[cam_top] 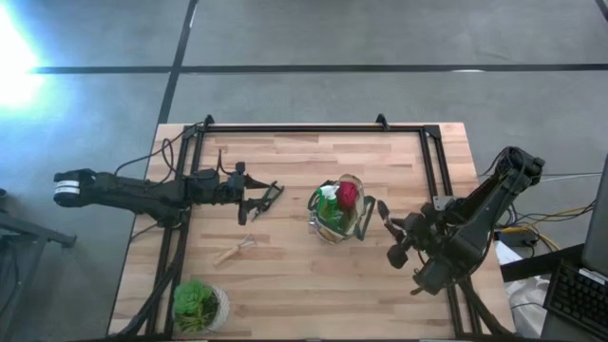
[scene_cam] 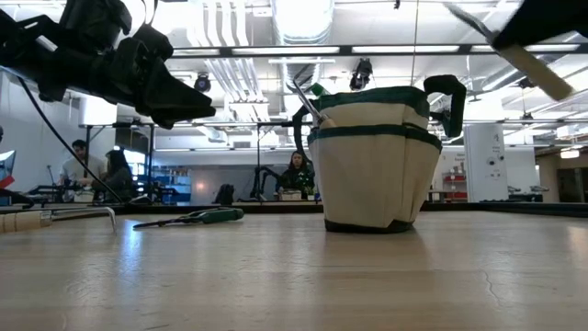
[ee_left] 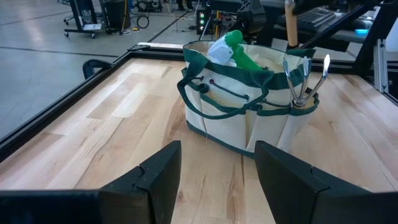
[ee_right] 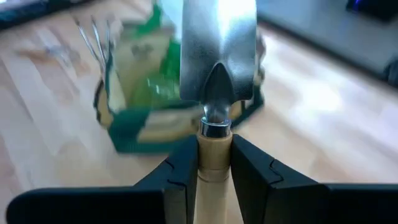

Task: Pick & Place Garden tools in Gardening bag
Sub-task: Put the hand trowel into the pocket of the gardening bag

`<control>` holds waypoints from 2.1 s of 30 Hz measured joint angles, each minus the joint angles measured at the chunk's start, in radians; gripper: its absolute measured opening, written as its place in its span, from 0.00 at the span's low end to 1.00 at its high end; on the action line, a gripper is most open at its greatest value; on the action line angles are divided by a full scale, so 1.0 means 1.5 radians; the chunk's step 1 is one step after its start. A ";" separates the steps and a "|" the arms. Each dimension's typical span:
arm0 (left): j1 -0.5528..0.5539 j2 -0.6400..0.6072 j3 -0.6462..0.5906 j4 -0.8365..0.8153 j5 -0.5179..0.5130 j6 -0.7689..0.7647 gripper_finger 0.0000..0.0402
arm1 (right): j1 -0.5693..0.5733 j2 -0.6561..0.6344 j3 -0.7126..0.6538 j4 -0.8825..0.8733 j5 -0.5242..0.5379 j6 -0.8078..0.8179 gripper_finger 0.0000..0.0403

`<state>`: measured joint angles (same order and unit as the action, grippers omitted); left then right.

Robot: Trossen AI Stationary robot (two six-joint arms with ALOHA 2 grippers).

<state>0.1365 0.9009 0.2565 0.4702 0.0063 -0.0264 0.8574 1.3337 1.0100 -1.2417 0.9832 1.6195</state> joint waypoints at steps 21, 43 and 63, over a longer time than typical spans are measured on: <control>0.000 0.000 0.000 0.000 0.000 0.000 0.51 | 0.016 -0.086 -0.082 0.000 0.174 -0.063 0.17; 0.000 0.000 0.000 0.000 0.000 0.000 0.51 | 0.066 -0.296 -0.246 0.746 0.201 -0.876 0.17; 0.000 0.000 0.000 0.000 0.000 0.000 0.51 | -0.262 -0.340 -0.278 0.945 -0.330 -1.118 0.17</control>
<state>0.1368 0.9009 0.2565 0.4702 0.0063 -0.0264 0.4646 0.8232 0.5936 0.1764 0.4888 -0.0573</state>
